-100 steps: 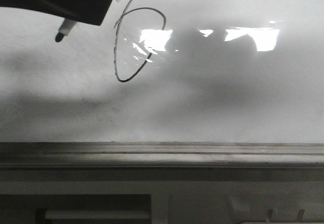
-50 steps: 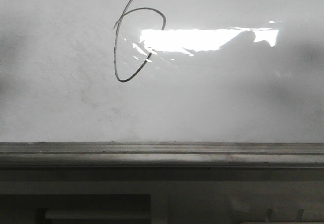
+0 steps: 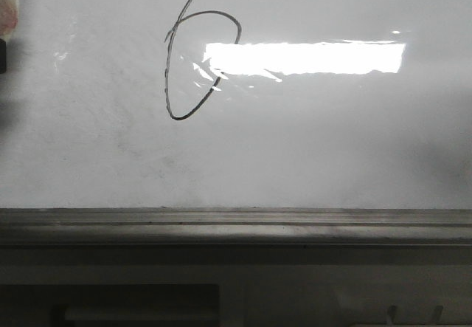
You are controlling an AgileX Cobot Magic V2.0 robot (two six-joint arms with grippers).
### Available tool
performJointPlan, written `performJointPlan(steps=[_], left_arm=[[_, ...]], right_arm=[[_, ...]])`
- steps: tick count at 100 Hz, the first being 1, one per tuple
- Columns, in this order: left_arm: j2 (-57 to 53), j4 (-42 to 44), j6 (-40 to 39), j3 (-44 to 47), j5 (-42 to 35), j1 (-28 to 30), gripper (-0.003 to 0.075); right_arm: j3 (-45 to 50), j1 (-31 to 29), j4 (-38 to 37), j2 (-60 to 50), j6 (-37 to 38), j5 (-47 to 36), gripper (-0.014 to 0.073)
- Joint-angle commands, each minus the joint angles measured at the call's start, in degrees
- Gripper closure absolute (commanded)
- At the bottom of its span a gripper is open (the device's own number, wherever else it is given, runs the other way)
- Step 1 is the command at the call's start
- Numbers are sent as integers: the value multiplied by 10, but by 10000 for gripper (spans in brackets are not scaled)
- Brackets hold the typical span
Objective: Write number 6 on whiteboard
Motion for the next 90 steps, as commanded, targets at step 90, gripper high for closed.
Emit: performJointPlan(steps=[90], left_arm=[[68,9,-5,-59,-28,-1,515]], right_arm=[[-15,-3,23,-2,0,-31,232]])
